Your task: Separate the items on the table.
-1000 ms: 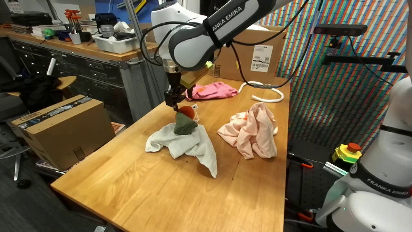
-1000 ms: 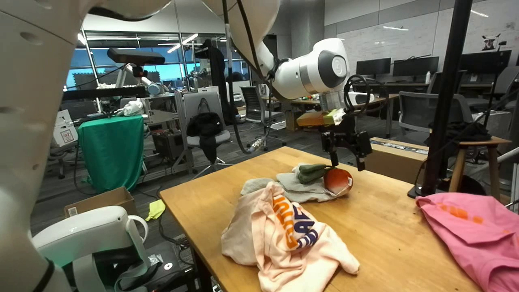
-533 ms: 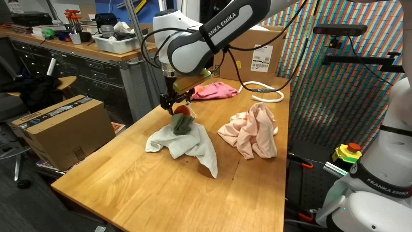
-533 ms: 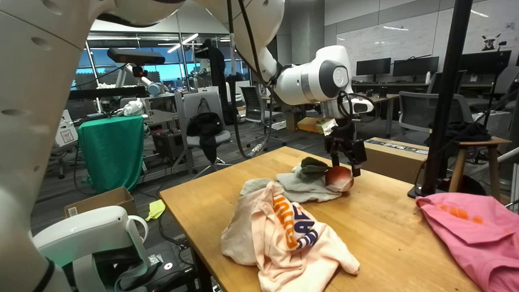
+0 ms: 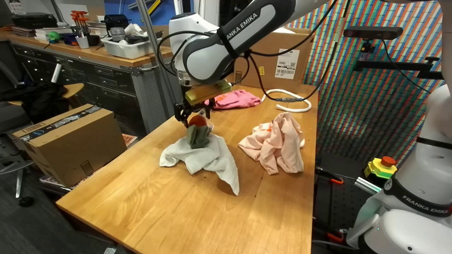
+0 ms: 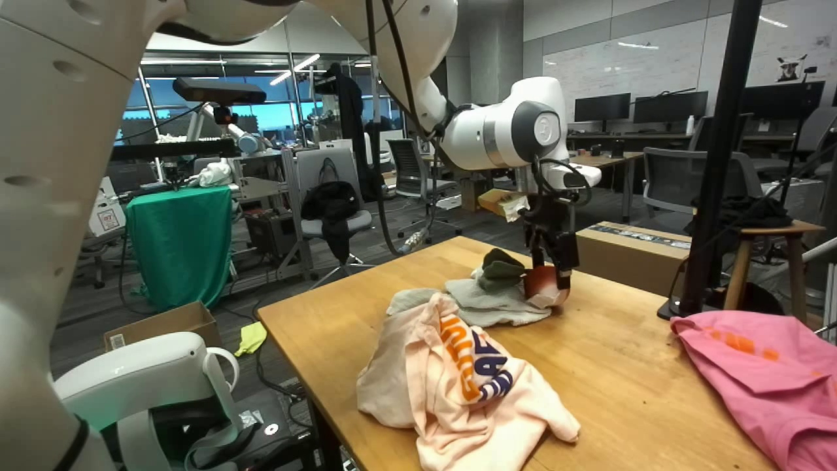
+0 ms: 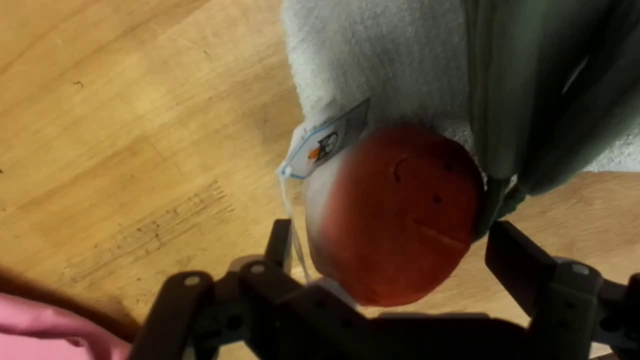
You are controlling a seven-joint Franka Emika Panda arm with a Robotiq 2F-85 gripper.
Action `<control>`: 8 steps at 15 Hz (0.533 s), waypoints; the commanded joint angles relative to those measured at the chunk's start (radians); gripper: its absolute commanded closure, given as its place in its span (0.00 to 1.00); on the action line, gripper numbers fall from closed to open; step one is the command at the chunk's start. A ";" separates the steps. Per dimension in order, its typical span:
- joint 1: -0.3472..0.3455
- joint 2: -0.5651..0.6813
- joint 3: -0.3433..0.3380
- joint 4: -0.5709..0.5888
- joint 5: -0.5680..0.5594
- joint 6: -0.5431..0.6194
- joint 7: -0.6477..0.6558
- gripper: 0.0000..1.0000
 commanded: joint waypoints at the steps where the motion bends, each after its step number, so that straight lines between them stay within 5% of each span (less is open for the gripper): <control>1: 0.026 -0.040 -0.018 -0.045 0.047 -0.009 0.081 0.00; 7: 0.032 -0.068 -0.014 -0.084 0.064 -0.012 0.169 0.00; 8: 0.033 -0.071 -0.014 -0.087 0.060 -0.014 0.177 0.23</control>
